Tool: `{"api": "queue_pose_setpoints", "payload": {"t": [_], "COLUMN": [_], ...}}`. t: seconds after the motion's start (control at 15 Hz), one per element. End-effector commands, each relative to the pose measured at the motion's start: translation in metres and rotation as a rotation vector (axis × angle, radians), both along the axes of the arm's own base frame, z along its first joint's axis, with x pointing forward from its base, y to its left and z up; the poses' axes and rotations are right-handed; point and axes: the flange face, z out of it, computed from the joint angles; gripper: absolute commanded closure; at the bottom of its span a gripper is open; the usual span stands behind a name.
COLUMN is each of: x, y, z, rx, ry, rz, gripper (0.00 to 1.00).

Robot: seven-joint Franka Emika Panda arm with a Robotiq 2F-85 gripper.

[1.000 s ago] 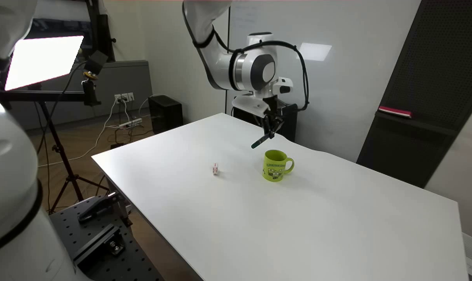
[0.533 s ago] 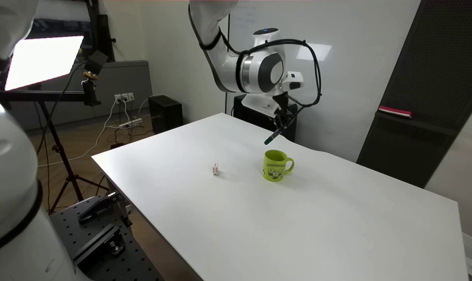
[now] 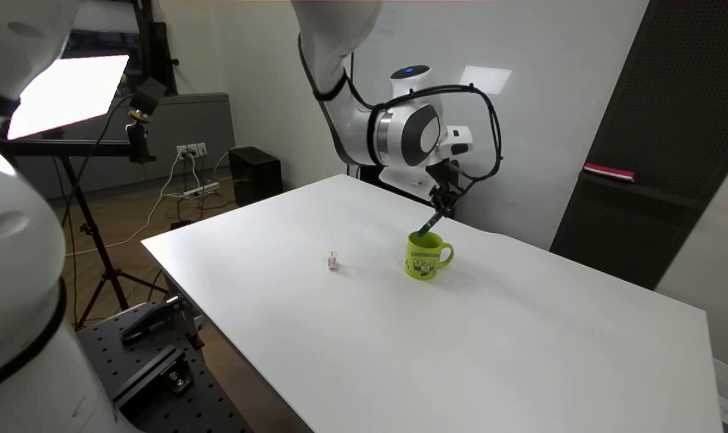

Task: Put the marker in the cup

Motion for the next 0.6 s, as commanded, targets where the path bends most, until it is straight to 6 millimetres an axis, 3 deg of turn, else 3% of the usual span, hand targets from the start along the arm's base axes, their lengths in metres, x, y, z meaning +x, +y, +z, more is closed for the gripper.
{"api": "queue_pose_setpoints", "payload": {"t": [0.0, 0.53], "x": [-0.006, -0.009], "y": [0.008, 0.031], "z": [-0.02, -0.025], "rx": [-0.004, -0.035], "ry": [-0.004, -0.037], "rz": [-0.023, -0.011], "gripper": [0.94, 0.94]}}
